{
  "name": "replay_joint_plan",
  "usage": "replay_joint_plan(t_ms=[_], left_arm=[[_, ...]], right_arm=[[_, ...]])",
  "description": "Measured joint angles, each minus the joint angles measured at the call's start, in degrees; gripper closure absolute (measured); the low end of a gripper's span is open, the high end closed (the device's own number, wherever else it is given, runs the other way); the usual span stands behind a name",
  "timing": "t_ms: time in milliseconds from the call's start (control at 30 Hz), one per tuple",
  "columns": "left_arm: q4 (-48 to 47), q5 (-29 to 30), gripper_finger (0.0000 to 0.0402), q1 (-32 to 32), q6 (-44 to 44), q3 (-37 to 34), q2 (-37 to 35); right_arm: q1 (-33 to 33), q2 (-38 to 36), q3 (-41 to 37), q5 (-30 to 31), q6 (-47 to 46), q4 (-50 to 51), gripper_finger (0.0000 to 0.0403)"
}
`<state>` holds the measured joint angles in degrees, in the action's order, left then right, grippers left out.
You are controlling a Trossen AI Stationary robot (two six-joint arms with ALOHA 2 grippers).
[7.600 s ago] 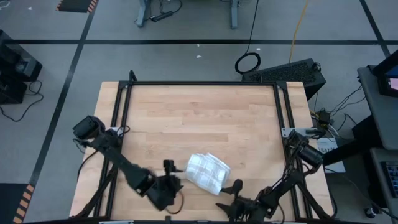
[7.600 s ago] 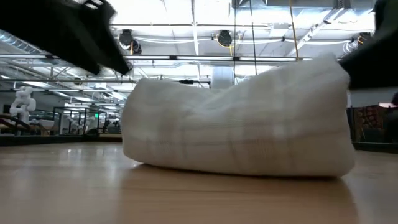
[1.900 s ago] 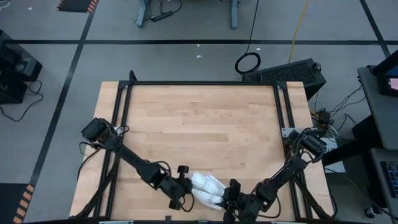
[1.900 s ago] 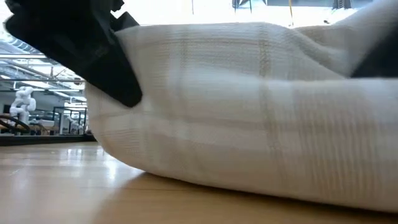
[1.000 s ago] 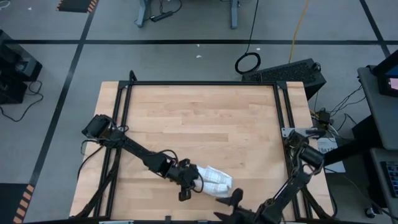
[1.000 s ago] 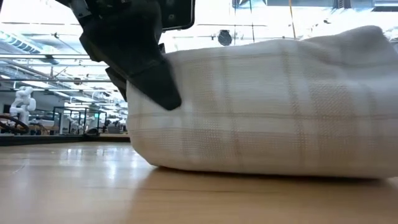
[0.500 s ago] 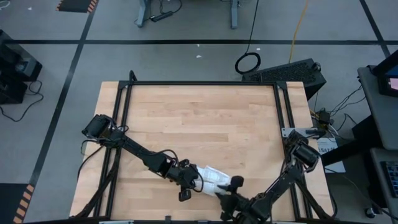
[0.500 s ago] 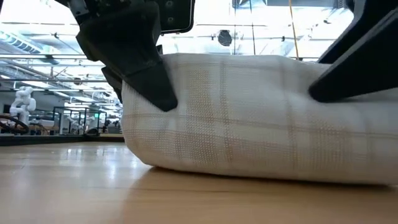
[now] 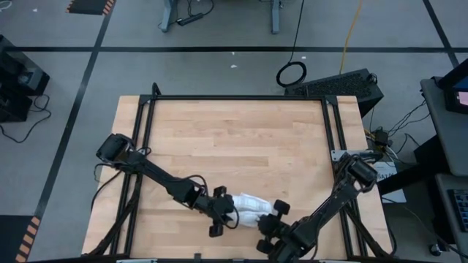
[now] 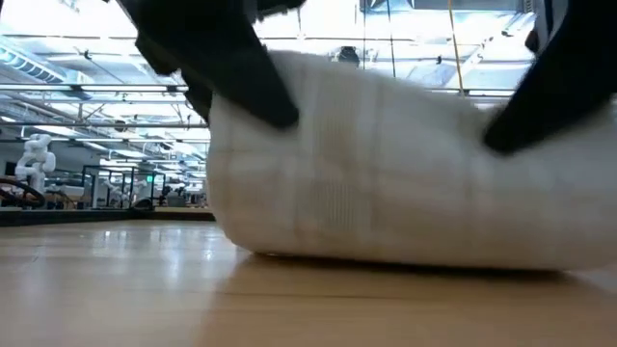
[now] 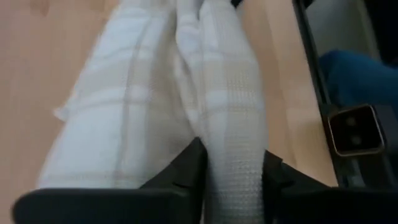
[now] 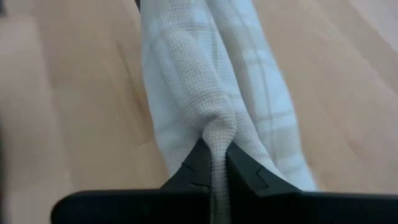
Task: Roll towel
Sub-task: Roll the white kitchen towel
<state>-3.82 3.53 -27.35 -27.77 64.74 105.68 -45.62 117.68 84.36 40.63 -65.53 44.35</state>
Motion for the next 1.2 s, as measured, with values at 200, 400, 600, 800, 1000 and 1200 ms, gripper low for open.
replay_joint_plan(t_ms=[200,400,600,800,1000,1200], left_arm=[[-6.98,3.80,0.0260,-1.81,4.86,0.08,-5.28],[-5.04,19.93,0.0222,-7.24,10.02,0.08,-9.07],[-0.26,29.60,0.0172,-12.69,19.77,-0.51,-3.41],[4.69,38.30,0.0098,-14.47,22.45,-0.40,2.22],[6.06,32.72,0.0087,-12.41,24.13,-0.39,4.68],[7.64,27.48,0.0188,-8.91,23.81,-0.41,5.47]], right_arm=[[2.82,-3.16,0.01,-9.08,1.28,0.50,0.0397],[8.11,-3.45,0.00,-21.10,5.38,-1.78,0.0397],[11.64,-4.26,0.02,-28.91,12.33,-4.62,0.0398],[12.75,-6.84,0.00,-30.26,16.95,-4.02,0.0398],[12.95,-8.97,0.00,-30.81,18.79,-3.27,0.0398],[12.92,-8.93,0.00,-31.70,19.76,-4.42,0.0399]])
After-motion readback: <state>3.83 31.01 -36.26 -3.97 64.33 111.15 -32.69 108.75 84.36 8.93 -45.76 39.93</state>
